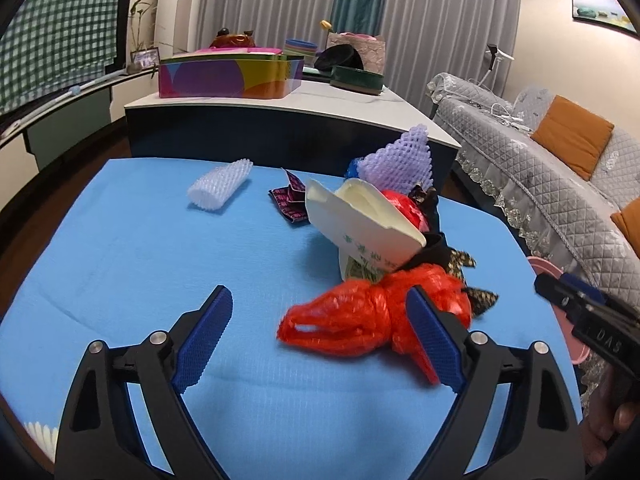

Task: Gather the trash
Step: 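Grasp the red plastic bag with the left tool while the right tool grasps the patterned cloth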

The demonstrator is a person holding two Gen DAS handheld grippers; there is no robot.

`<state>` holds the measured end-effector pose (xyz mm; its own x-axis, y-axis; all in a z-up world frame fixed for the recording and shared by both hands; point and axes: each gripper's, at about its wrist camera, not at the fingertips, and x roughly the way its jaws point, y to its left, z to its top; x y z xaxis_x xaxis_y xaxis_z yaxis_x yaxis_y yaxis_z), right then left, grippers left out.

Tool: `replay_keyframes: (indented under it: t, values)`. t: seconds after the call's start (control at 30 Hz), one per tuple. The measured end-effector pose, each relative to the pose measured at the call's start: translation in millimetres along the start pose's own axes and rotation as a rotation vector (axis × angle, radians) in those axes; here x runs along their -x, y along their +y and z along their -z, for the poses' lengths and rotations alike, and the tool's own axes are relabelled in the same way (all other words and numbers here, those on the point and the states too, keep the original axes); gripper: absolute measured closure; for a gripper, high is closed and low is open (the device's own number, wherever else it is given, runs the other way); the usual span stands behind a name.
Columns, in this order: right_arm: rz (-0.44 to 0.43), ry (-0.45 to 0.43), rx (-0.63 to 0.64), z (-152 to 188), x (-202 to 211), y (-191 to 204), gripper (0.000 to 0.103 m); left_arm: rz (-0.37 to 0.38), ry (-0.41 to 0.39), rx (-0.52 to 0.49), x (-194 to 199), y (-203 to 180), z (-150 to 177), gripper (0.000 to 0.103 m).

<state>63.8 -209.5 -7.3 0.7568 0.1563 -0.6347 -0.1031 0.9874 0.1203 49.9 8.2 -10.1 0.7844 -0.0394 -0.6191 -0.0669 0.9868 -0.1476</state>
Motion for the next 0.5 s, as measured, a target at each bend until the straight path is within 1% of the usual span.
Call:
replay_keyframes:
  t: [0.13,0.27,0.37,0.43,0.5]
  values:
    - [-0.024,0.043,0.011,-6,-23,2,0.046,0.0,0.012,-0.01,-15,-4,-5,0.018]
    - [-0.05,0.098,0.032,-10,-47,6,0.045,0.002,0.04,-0.004,-28,-3,-4,0.018]
    - [-0.049,0.14,0.066,-7,-62,13,0.045,0.004,0.075,-0.003,-38,-2,-3,0.018]
    - [-0.047,0.161,0.079,-5,-69,16,0.045,0.019,0.101,-0.001,-43,-2,0,0.018]
    - [-0.042,0.179,0.088,-3,-75,17,0.045,0.027,0.121,-0.002,-47,-3,3,0.021]
